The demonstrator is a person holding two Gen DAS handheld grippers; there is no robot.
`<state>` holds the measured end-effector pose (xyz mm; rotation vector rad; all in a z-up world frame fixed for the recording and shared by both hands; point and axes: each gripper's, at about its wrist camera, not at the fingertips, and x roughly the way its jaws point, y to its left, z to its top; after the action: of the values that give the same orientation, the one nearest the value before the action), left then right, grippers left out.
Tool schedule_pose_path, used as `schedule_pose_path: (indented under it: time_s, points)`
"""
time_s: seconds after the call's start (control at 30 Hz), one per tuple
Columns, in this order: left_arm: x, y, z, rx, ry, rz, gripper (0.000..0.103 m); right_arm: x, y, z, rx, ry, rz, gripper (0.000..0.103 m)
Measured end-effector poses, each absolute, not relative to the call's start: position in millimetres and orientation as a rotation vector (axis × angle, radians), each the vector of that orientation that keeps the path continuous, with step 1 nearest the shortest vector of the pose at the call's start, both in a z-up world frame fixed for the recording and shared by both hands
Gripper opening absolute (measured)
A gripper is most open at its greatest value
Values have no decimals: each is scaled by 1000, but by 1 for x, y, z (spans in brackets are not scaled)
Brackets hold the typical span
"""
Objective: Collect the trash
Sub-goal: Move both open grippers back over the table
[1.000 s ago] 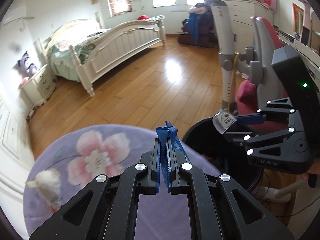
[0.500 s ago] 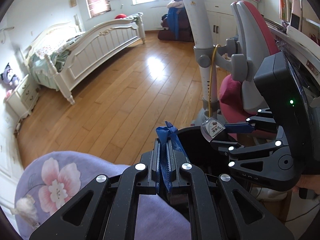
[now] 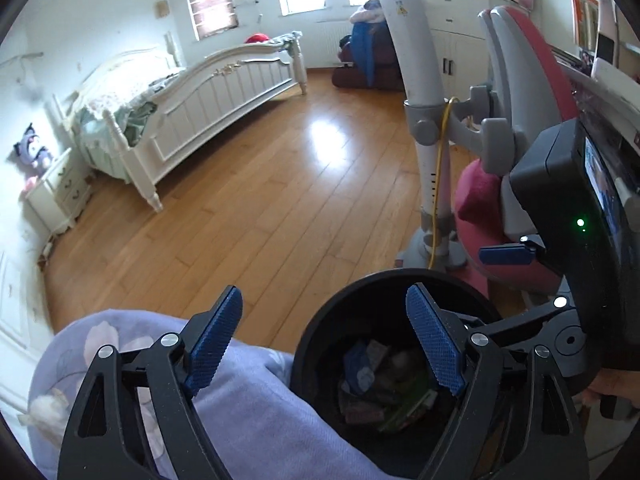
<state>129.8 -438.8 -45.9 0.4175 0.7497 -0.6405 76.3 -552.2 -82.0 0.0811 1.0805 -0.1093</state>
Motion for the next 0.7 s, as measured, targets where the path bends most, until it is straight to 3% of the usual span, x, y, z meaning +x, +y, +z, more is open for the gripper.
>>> schedule_pose_path:
  time_s: [0.17, 0.3, 0.53, 0.7]
  points:
    - [118, -403, -26, 434, 705, -610, 83, 74, -538, -64, 76, 1061, -72, 75]
    - [102, -310, -6, 430, 706, -550, 83, 65, -491, -42, 13, 1041, 43, 77]
    - [88, -134, -12, 428, 823, -295, 82, 44, -352, -32, -130, 1071, 386, 77]
    - [65, -72, -17, 404, 853, -287, 82, 26, -246, -41, -249, 1107, 574, 77]
